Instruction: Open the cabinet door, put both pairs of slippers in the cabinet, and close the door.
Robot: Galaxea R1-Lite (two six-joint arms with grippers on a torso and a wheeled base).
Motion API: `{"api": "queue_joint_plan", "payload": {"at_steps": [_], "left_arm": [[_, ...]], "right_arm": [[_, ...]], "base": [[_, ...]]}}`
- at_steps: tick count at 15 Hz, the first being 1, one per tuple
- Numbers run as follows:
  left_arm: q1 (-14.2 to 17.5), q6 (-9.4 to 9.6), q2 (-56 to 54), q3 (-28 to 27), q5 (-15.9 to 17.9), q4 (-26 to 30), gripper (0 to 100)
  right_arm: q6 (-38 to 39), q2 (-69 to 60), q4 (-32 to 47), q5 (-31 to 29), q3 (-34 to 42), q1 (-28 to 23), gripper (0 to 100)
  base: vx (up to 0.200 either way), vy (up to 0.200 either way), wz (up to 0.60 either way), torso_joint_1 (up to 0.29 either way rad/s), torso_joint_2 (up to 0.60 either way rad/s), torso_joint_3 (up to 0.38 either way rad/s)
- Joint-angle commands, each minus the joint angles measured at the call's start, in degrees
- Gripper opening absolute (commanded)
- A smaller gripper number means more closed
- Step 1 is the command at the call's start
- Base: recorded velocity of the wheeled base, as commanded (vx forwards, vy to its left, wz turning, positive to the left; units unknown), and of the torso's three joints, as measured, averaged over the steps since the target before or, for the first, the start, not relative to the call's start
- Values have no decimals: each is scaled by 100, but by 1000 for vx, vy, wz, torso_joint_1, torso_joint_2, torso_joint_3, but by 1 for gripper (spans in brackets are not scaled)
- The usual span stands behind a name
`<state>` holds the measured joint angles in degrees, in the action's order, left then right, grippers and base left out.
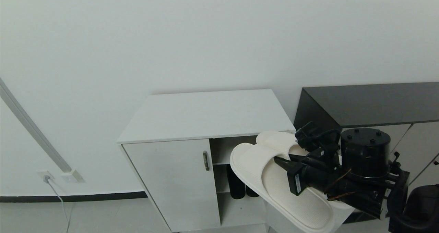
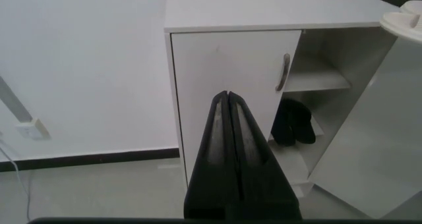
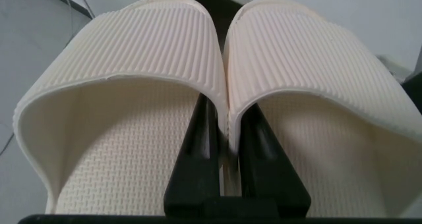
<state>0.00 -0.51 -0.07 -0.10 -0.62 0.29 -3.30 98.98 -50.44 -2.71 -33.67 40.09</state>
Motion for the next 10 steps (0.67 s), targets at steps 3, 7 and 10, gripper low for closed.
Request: {"api": "queue_joint_plan", "payload": {"at_steps": [3, 7, 10], "left_arm": [[0, -2, 7, 1, 1, -3, 0], [0, -2, 7, 1, 1, 6, 0], [0, 7, 7, 1, 1, -3, 0]], "right_arm": [[-12, 17, -62, -28, 71, 16, 0], [-4, 25, -80, -46, 98, 7, 0], [-4, -1, -80, -46, 168, -19, 0]], "base": [[0, 0, 0, -177, 398, 222], [0, 0, 0, -218, 526, 297], [0, 0, 0, -219, 544, 326]]}}
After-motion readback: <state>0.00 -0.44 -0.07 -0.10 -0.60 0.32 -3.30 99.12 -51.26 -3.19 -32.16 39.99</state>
